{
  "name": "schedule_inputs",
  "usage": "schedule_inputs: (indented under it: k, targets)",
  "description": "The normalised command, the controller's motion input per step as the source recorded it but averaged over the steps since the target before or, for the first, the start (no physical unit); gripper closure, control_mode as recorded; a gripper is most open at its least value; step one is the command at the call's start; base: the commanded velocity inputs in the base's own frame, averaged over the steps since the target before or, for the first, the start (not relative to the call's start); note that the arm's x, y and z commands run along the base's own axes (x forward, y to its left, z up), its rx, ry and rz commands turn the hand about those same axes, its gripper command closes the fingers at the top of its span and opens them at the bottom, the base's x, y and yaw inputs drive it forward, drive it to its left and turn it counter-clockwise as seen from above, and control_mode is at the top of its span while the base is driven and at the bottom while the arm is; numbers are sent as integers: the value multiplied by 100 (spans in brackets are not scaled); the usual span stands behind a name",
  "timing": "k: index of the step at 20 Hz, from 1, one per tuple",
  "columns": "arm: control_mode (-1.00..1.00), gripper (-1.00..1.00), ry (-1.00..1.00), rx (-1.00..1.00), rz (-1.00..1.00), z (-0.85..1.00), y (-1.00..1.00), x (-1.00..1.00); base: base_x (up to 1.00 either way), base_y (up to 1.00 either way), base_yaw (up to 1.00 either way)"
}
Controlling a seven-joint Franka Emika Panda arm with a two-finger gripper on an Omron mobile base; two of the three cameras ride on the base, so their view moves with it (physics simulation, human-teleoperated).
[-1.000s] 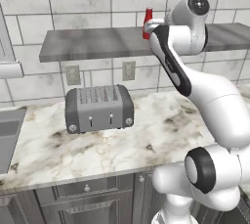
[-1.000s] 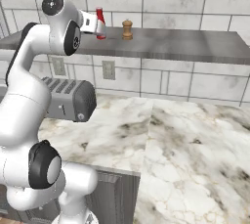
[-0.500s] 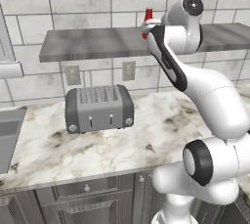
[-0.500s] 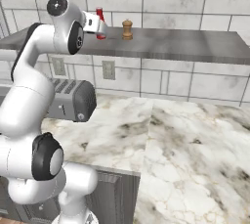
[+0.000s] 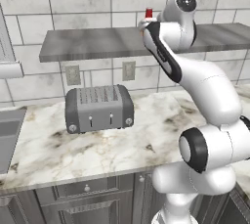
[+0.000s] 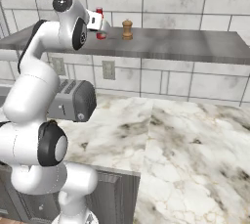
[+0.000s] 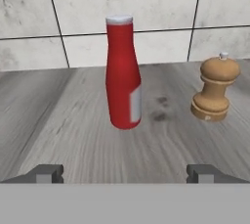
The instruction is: Take 2 condiments from the cabinet and move them on the counter near the stove.Make sure the condiments are lined up with each other, next to each other.
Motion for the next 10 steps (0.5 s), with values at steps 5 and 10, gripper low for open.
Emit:
schedule_inputs:
  k: [5, 10]
  targets:
    - [-100, -100, 4, 0, 0, 0, 0, 22, 0, 0, 0]
    - [-100, -100, 0, 0, 0, -3, 0, 19, 0, 0, 0]
